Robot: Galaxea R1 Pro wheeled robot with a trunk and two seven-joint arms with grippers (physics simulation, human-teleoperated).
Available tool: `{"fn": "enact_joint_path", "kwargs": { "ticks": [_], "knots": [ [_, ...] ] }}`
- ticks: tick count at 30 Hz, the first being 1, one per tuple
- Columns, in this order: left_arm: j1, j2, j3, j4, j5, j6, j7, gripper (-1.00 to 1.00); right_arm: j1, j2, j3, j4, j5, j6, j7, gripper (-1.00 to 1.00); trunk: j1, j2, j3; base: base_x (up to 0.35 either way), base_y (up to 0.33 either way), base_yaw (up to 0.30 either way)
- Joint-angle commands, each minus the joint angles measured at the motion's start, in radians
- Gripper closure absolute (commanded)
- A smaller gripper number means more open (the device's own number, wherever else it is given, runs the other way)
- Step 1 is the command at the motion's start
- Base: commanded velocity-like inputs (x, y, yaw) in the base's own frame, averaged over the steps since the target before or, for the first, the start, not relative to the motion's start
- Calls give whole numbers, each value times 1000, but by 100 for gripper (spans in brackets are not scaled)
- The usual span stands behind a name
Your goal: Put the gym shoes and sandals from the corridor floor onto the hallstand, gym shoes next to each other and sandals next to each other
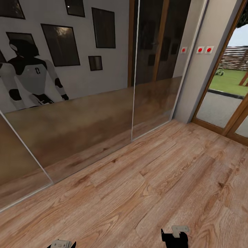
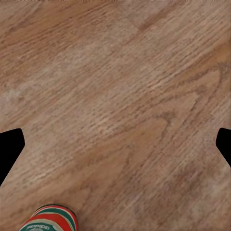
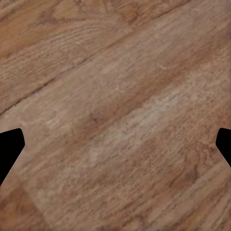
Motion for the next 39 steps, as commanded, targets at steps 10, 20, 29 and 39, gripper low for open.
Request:
{"fn": "enact_joint_path", "kwargs": {
  "ticks": [10,20,29,39],
  "knots": [
    [-1,-1,8,1,-6,-3,-8,-100,0,0,3,1,4,-2,-5,-100,0,0,-1,203,0,0],
    [-1,-1,7,1,-6,-3,-8,-100,0,0,3,1,4,-2,-5,-100,0,0,-1,323,0,0],
    [-1,-1,7,1,-6,-3,-8,-100,-1,1,3,1,4,-2,-5,-100,0,0,-1,336,0,0],
    [-1,-1,6,1,-6,-3,-8,-100,-1,0,3,1,4,-2,-5,-100,0,0,-1,337,0,0]
  ]
}}
